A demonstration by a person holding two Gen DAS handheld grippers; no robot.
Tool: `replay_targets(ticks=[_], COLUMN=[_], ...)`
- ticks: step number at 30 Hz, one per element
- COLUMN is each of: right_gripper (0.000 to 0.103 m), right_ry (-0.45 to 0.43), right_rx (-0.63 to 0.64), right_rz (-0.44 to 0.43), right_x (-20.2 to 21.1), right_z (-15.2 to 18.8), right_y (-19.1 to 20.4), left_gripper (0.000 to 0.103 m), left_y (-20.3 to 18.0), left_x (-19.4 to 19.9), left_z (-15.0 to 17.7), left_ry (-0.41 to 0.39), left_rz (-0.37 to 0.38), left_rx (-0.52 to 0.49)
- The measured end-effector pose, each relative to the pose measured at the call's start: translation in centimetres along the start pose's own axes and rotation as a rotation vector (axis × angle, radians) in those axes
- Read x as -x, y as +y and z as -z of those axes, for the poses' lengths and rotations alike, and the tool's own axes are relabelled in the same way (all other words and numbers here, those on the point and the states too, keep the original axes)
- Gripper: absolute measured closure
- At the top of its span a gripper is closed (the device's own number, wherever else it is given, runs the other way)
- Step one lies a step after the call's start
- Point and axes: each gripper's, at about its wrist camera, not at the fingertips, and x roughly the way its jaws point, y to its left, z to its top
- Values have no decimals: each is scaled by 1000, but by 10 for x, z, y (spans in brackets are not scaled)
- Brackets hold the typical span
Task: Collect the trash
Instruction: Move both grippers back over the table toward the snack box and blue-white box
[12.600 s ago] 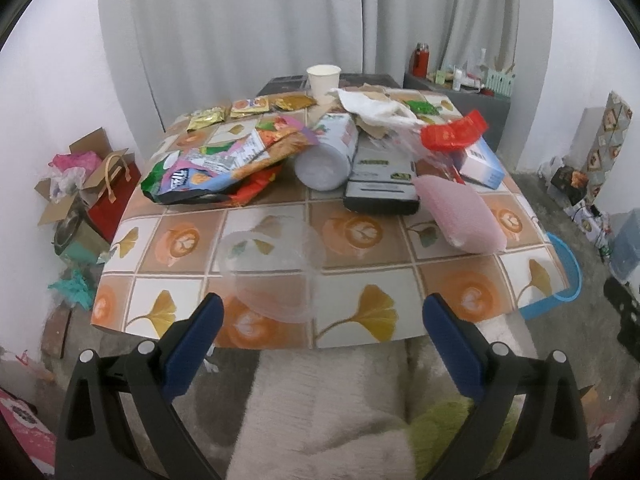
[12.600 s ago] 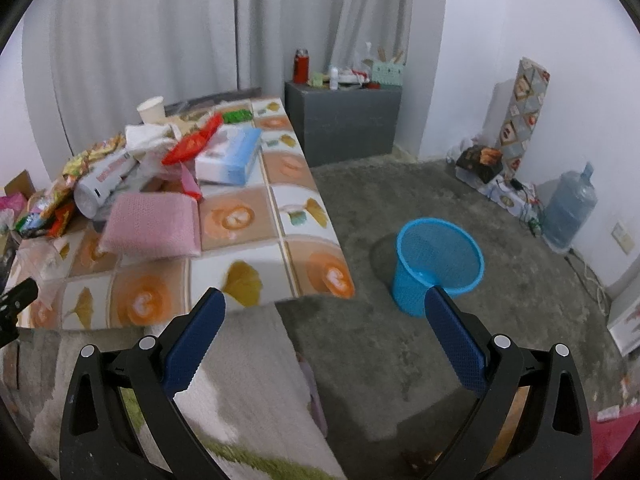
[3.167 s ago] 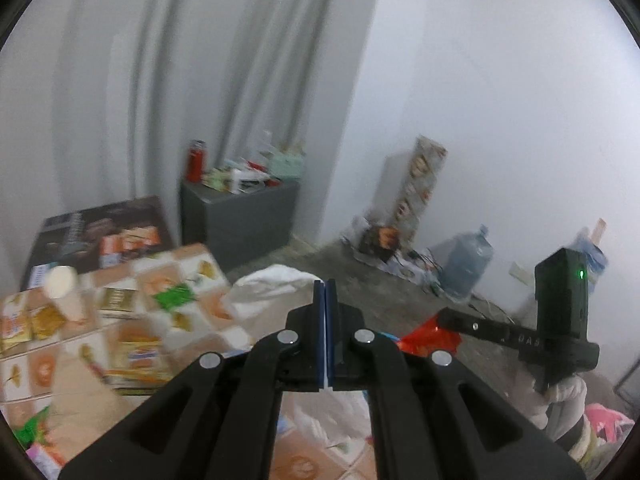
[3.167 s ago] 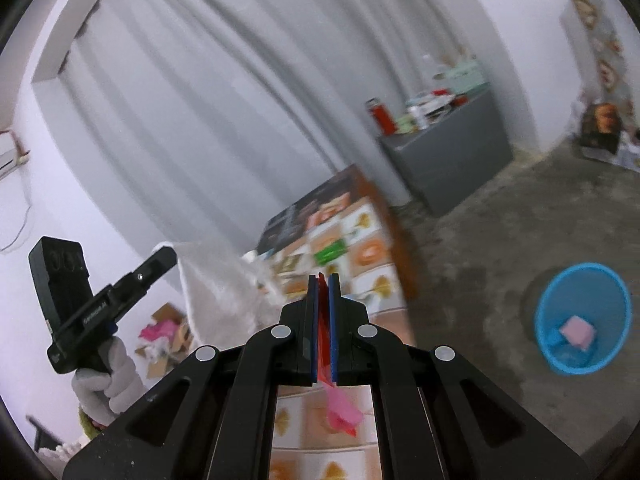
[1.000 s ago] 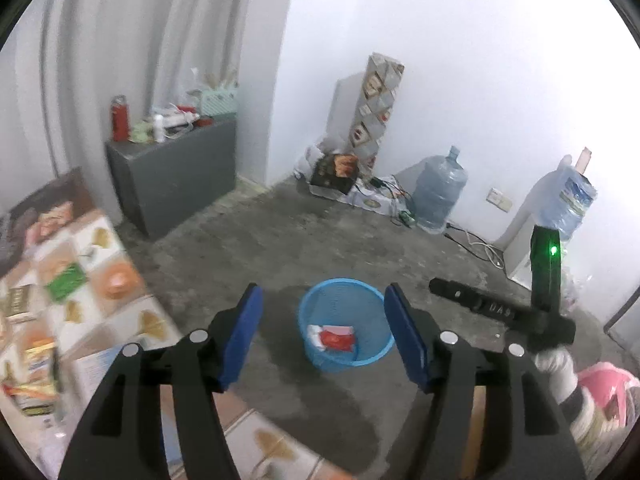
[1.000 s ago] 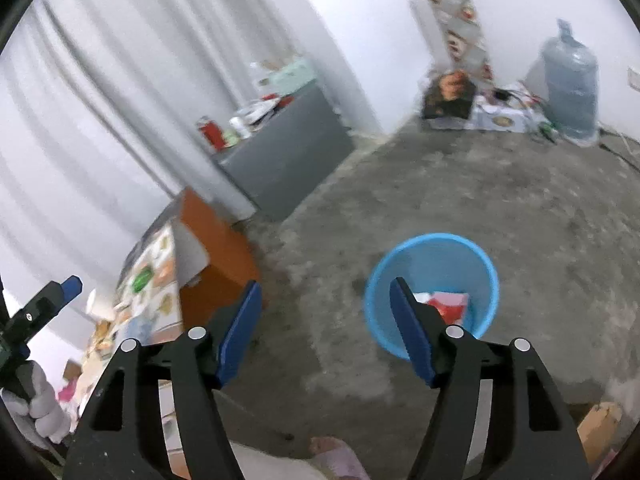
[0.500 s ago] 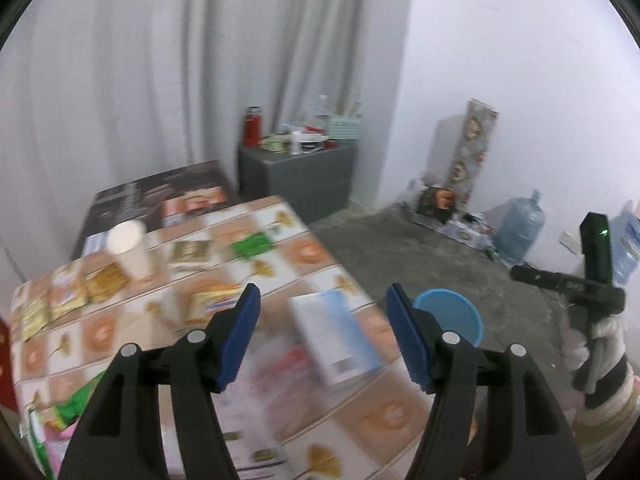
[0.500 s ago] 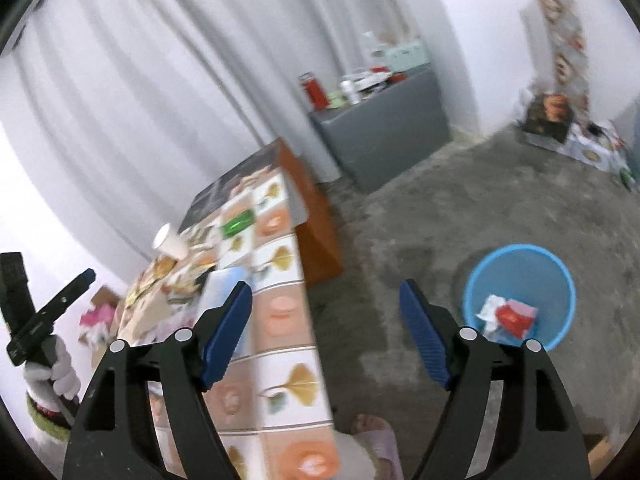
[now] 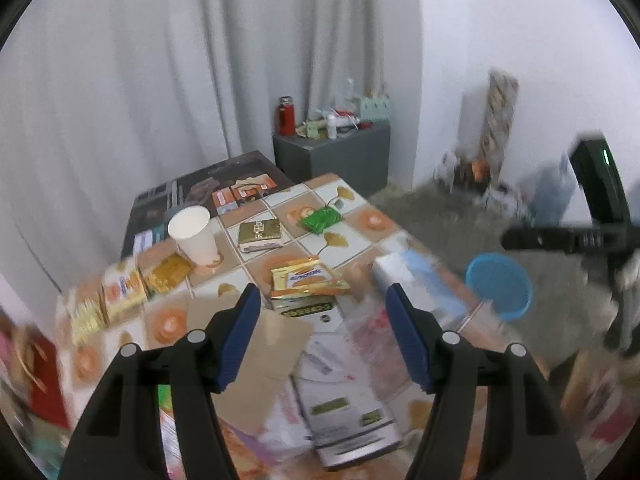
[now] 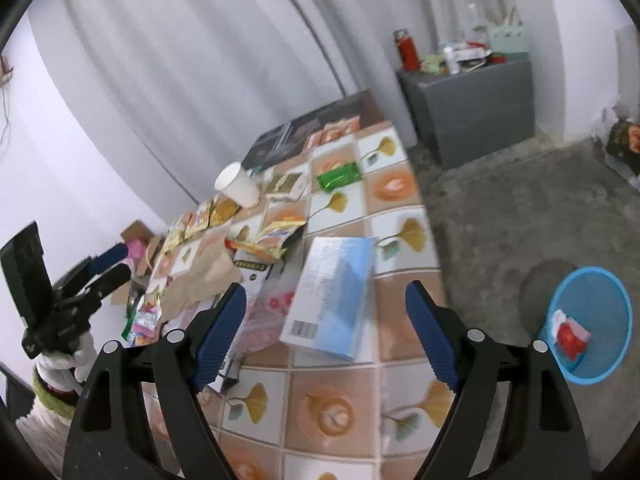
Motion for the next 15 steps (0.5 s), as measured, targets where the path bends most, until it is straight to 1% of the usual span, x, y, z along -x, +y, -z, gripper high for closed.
replay_targets(ticks=[1, 3, 6, 11, 15], right_gripper=[25, 25, 25, 25, 25], right_ry=[16, 39, 69, 130, 169], right_rx=[-2, -8, -23, -38, -39], right_rz=[-3, -3, -18, -18, -6], right_x=[-10, -21, -37, -60, -76], right_z=[-2, -4, -5, -8, -10], right_y=[2, 5, 6, 3, 1], left_gripper=[40, 40, 40, 40, 40], left_y=[-4, -8, -13, -29, -36], left_x=[-6, -18, -36, -58, -92], left_z=[-1, -3, -1, 1, -2], left_ry=[11, 36, 64, 82, 144], left_rz=[-10, -17, -9, -15, -24], left_rx=[-54, -116, -175, -295, -394])
